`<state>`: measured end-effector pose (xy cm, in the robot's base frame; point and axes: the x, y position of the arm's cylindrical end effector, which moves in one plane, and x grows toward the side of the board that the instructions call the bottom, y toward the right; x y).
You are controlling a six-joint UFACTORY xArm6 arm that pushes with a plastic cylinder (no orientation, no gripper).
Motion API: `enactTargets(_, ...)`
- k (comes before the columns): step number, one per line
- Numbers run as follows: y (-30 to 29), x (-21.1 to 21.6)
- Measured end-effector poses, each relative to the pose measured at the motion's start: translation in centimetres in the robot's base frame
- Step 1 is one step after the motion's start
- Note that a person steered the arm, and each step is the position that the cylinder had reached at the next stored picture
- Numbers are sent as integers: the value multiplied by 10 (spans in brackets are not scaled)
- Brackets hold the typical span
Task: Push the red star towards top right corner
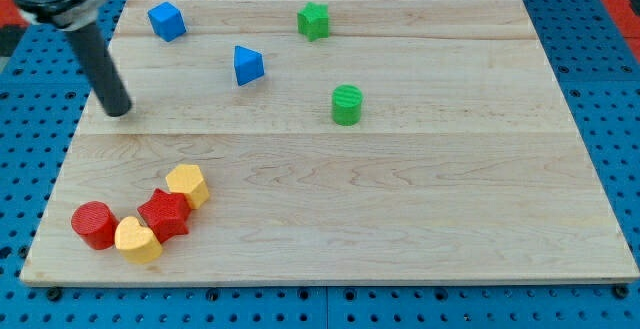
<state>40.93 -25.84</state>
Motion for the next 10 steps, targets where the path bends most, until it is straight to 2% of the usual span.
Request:
enactTargets(1, -34, 22)
enactTargets(2, -46, 28)
enactTargets(3, -39, 55)
enactTargets(4, 21, 126)
enactTargets(5, 54, 140)
enactTargets(6, 57, 135)
enactTargets(9, 191, 180)
enactTargets(10, 167, 198)
